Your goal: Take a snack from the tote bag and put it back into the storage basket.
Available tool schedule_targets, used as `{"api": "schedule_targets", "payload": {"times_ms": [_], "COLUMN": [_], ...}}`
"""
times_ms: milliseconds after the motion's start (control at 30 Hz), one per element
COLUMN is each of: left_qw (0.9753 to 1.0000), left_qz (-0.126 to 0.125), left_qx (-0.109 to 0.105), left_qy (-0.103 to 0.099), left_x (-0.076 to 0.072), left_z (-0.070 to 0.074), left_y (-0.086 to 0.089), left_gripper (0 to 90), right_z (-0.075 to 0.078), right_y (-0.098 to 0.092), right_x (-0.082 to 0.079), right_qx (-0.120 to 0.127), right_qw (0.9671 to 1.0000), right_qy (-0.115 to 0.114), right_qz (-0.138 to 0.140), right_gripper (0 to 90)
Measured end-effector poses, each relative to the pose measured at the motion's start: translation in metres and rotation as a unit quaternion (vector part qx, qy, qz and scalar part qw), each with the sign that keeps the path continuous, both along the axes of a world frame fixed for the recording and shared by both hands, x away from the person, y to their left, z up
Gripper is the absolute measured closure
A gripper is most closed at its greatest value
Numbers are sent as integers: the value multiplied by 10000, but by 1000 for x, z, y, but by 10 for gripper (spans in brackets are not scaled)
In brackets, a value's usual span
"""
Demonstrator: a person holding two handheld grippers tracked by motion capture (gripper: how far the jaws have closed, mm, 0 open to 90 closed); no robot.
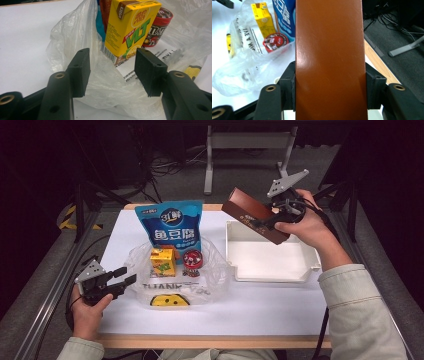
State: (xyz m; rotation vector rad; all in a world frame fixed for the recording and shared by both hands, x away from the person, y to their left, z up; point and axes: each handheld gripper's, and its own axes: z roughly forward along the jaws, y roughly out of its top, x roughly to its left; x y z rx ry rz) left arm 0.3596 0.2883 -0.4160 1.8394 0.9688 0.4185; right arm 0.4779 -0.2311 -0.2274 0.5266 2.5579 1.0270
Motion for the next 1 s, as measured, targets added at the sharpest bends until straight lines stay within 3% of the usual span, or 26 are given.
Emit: {"api": "schedule_targets", "payload": {"times_ms": [67, 333, 600, 1000], "left_qw": [10000, 9999, 9993, 9983], "left_qz": [2, -127, -260, -562], "left_qx": [80, 44, 134, 18], "left_qy": [-33, -7, 252, 147], "left_x": [0, 1, 1, -3], "left_z": [0, -1, -1, 0], "left_y": [1, 1, 4, 6], "left_gripper": [462, 437, 431, 308], "right_z": [-2, -9, -16, -34], "right_y": [-3, -16, -25, -34], "right_x": [2, 10, 18, 31], "right_qx": [-32, -54, -67, -44], "right_qw": [10000, 9998, 9995, 9993], "right_qy": [1, 29, 81, 123], "right_qz": [-46, -196, -302, -347], "right_gripper": [427, 427, 427, 426]}}
